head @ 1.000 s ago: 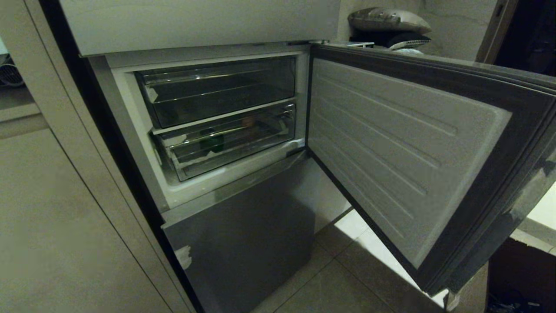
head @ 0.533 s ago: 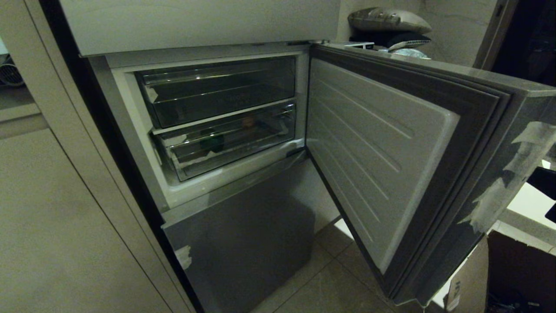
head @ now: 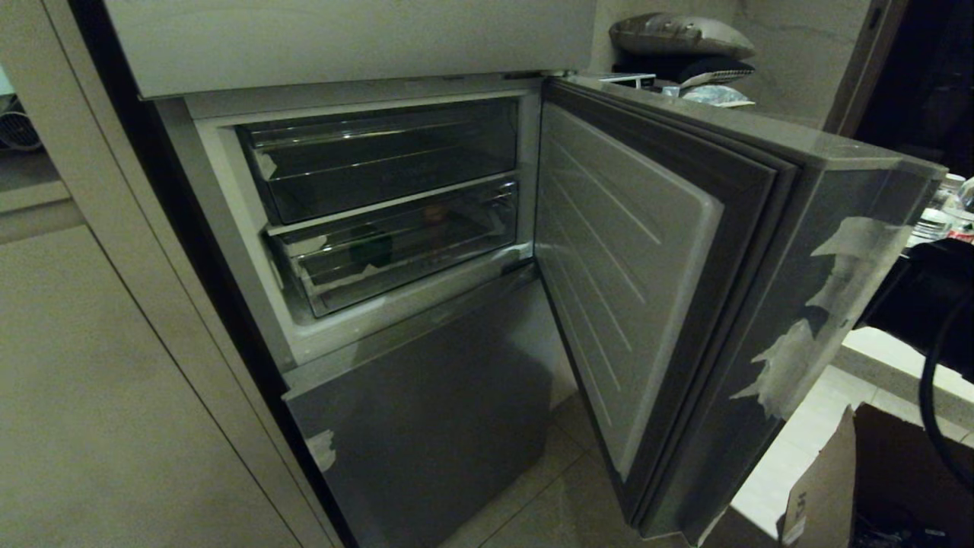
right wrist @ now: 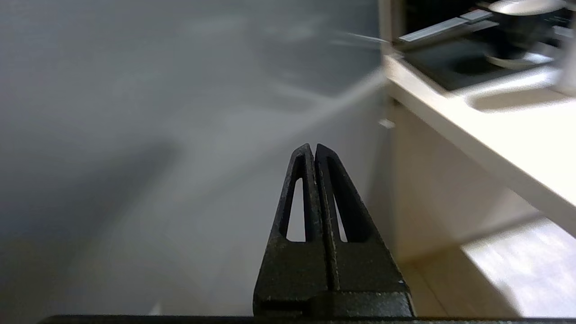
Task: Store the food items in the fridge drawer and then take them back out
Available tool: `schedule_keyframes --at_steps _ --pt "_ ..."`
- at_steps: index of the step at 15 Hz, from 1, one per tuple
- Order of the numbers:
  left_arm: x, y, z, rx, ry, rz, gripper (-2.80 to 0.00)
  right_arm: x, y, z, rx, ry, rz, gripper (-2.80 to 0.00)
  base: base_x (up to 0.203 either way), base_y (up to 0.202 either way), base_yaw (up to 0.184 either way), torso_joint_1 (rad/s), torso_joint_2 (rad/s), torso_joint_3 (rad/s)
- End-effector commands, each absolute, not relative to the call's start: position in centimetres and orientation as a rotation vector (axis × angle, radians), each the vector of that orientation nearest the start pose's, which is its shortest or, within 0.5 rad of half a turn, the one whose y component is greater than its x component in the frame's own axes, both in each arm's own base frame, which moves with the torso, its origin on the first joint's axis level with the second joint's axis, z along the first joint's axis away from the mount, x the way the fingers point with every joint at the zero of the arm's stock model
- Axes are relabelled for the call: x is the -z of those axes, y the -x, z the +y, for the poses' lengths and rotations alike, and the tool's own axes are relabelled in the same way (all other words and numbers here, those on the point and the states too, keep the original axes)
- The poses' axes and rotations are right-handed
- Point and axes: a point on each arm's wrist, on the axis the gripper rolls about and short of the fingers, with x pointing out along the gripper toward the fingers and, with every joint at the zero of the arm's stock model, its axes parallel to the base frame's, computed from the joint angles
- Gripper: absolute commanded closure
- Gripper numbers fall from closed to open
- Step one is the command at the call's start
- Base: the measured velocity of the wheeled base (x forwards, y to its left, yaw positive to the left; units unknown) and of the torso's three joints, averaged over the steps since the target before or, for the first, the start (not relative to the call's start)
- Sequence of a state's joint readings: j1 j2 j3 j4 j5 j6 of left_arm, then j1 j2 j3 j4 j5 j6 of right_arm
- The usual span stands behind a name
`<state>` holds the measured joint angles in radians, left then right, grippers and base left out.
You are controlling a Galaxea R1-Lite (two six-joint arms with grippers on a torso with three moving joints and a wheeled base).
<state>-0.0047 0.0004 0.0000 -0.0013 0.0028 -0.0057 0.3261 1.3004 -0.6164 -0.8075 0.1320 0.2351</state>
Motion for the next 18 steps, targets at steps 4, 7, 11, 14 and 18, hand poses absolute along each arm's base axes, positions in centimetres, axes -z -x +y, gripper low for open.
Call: schedule_keyframes --at_steps 4,7,11,14,18 --pt "-7.6 2.3 0.0 0.002 0.006 0.0 0.0 -22.0 -24.8 15.3 -0.683 -0.244 -0.022 0.0 0.0 0.0 0.0 0.0 0.0 0.0" --pt "-7.6 2.3 0.0 0.002 0.006 0.0 0.0 -22.0 -27.7 20.7 -0.776 -0.253 -0.054 0.0 0.0 0.0 0.0 0.0 0.0 0.0" --pt "-7.6 2.3 0.0 0.002 0.006 0.0 0.0 -19.9 -34.2 28.8 -0.826 -0.27 -0.137 0.0 0.0 0.0 0.0 0.0 0.0 0.0" --pt "-7.6 2.3 0.0 0.002 0.006 0.0 0.0 -17.0 -37.9 33.0 -0.827 -0.278 -0.193 0.0 0.0 0.0 0.0 0.0 0.0 0.0" --pt "-7.6 2.3 0.0 0.002 0.006 0.0 0.0 -16.7 -38.3 33.4 -0.823 -0.28 -0.202 0.0 0.0 0.0 0.0 0.0 0.0 0.0"
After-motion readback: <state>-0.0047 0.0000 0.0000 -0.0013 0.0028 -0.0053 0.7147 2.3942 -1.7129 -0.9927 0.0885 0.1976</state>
